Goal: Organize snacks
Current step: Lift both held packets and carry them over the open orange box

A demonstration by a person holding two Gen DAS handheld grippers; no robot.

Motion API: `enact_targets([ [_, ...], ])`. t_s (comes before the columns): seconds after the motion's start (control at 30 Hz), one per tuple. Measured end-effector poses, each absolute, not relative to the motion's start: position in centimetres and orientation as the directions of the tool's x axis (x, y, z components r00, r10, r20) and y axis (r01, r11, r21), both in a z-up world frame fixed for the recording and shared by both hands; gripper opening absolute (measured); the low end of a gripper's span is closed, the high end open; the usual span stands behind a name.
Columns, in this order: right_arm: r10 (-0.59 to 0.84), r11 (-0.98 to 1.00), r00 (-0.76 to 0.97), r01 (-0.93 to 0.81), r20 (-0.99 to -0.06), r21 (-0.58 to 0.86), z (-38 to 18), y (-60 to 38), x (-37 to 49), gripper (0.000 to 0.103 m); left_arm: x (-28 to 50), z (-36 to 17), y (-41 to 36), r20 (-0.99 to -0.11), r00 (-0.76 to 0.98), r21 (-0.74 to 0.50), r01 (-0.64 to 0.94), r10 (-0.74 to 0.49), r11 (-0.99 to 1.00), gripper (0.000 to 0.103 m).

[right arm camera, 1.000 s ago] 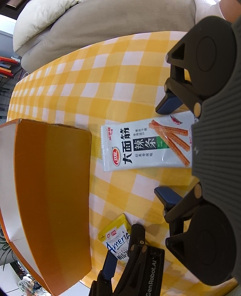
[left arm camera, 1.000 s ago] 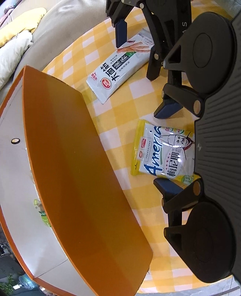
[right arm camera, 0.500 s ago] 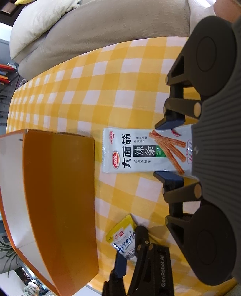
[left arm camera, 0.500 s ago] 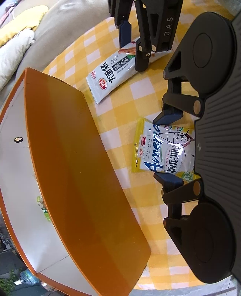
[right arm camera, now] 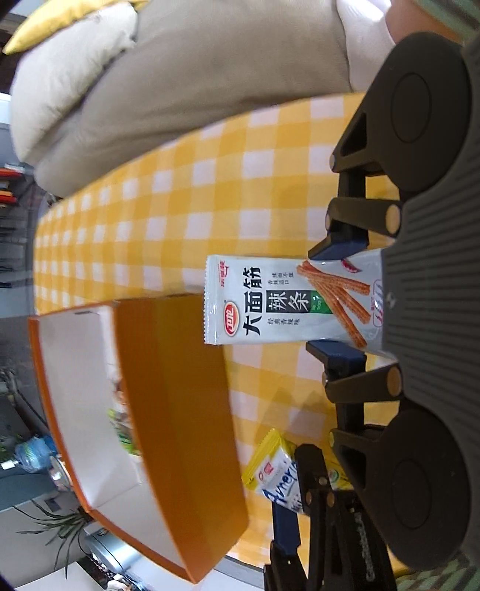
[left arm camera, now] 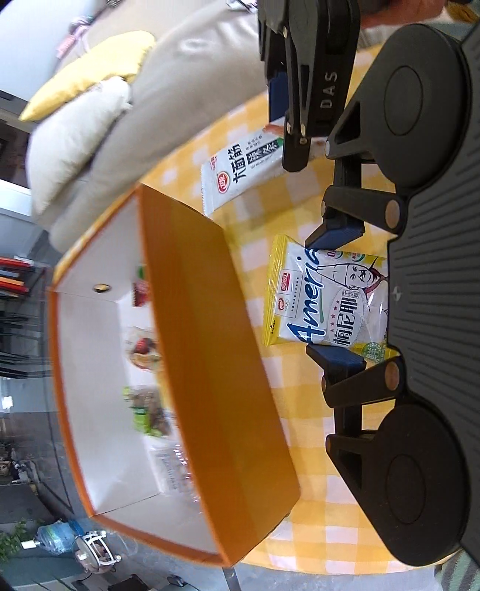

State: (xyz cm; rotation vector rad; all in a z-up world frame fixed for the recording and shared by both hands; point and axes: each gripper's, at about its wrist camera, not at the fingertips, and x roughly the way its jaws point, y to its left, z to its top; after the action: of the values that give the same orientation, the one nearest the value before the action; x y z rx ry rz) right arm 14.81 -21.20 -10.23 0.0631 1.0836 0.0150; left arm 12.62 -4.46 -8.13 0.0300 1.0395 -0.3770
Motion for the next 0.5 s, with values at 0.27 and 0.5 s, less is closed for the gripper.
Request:
enact_targets([
  [0.27,0.024,0.997,0.570,0.052,-0.821,0.064,-6.1,-21.7,14.0,0.043,11.8,-3.9,-4.0,-0.770,0.528,-0.203,0.330,-0.359,0.922,0.062],
  [0.5,0.039,0.996,0.644,0.038,-0.764,0.083,-2.7,-21.2,14.3,0.043,12.6,-0.8,-3.1,-0.711,0.592,-0.213,0.334,-0.380,0.918,0.062],
])
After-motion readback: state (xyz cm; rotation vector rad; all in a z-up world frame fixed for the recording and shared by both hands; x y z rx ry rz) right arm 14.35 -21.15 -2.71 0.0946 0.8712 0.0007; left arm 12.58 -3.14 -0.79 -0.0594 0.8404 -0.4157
